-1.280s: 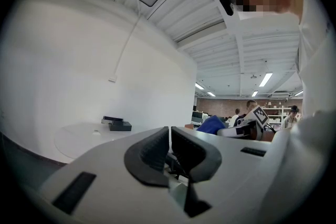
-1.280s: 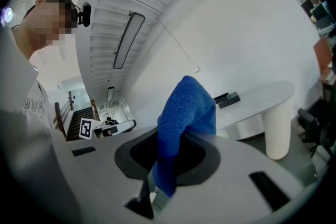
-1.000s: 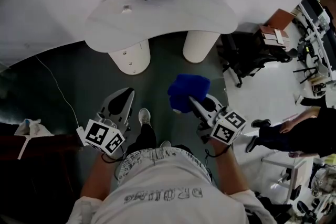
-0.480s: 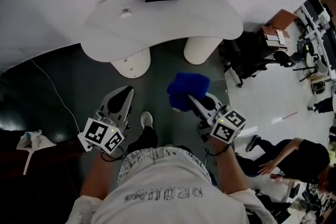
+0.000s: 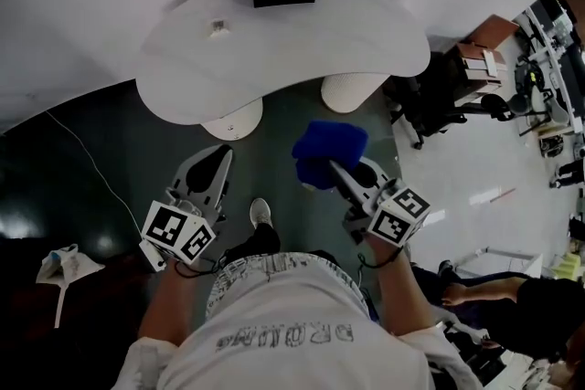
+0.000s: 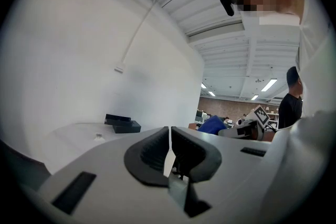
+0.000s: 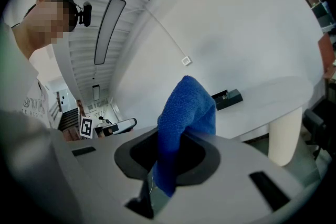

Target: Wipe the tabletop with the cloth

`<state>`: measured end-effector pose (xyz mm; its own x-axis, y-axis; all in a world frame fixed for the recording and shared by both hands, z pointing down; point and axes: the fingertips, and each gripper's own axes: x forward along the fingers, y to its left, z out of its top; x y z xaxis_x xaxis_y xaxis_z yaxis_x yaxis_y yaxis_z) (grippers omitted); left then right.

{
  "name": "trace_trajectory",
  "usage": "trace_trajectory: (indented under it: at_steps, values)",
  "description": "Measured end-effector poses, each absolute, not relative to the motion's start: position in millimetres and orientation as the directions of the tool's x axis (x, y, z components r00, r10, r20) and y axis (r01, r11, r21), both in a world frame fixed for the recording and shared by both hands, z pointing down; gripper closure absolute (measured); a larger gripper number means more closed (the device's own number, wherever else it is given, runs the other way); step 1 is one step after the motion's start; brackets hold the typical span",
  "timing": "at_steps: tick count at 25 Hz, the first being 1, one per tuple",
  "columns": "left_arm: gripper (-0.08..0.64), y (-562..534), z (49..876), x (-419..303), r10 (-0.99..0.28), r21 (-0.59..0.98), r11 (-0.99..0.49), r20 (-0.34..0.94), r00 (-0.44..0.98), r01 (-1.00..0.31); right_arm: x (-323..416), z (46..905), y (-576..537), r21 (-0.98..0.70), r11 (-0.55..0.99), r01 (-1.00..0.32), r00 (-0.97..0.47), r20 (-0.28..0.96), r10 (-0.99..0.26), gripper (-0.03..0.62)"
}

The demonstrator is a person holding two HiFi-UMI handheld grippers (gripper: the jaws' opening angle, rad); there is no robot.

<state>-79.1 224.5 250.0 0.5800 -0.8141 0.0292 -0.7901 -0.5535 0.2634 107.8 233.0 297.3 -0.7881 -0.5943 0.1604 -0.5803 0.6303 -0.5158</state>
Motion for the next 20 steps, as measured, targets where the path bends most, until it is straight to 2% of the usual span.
trace_trajectory:
  at_steps: [20]
  values:
    - [0.532,143,240,-149,-0.799,0.267,-0.578,0.007,0.601,-0.771,40,280,154,-0.483,0.625,-0.613,-0.765,0.164,-0.623,0.520]
